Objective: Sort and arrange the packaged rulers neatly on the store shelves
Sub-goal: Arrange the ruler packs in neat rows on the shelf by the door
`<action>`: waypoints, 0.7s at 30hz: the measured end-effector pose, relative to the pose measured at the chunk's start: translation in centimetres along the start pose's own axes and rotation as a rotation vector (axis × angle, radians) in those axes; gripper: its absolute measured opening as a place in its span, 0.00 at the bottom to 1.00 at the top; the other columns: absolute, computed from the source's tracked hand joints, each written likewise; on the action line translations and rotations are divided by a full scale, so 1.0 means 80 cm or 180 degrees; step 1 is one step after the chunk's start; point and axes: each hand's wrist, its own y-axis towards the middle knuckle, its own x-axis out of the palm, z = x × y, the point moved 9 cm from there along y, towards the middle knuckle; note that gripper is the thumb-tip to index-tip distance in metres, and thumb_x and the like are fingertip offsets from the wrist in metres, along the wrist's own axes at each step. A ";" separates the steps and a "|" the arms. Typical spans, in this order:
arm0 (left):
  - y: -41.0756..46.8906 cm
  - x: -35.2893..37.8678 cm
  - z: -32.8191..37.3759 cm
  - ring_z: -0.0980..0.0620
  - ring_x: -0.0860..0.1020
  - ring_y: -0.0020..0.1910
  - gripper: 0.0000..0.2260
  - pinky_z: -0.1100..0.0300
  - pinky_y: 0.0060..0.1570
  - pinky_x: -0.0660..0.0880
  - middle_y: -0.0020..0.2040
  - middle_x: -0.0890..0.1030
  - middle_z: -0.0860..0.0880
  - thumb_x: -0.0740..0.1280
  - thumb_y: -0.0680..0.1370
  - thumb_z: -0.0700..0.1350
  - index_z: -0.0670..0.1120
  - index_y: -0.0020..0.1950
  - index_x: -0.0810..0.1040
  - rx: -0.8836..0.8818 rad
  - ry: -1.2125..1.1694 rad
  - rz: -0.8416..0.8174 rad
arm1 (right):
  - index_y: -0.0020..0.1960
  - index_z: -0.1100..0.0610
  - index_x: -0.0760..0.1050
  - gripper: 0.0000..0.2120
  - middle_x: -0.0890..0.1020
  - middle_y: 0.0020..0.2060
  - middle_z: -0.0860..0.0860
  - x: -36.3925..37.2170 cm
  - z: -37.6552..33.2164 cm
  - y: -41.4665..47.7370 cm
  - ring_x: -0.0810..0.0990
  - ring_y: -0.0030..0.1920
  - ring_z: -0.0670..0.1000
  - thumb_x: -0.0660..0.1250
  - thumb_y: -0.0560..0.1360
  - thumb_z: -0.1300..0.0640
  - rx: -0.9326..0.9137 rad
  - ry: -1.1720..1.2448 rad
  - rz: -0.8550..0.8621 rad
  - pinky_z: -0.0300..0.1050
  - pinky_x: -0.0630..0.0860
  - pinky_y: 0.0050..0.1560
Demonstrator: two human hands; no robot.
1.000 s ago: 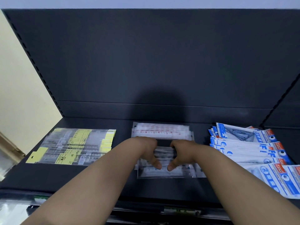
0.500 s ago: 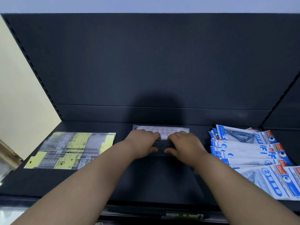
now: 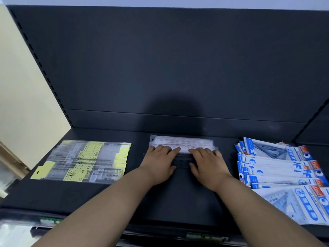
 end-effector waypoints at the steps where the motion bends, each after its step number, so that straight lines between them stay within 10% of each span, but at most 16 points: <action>1: 0.001 0.002 0.000 0.49 0.63 0.70 0.28 0.52 0.68 0.57 0.71 0.65 0.50 0.56 0.81 0.54 0.52 0.78 0.50 0.0005 -0.0013 -0.0025 | 0.74 0.50 0.55 0.24 0.67 0.70 0.47 0.000 0.000 0.001 0.65 0.69 0.49 0.50 0.80 0.46 0.0020 0.0033 -0.0029 0.47 0.58 0.67; 21: -0.001 0.006 0.025 0.48 0.66 0.67 0.20 0.52 0.66 0.56 0.71 0.67 0.51 0.50 0.83 0.51 0.51 0.75 0.57 -0.0130 -0.0049 0.0201 | 0.69 0.52 0.66 0.20 0.72 0.65 0.51 -0.003 0.061 -0.021 0.65 0.69 0.52 0.52 0.80 0.46 0.1674 0.1205 0.0672 0.54 0.53 0.70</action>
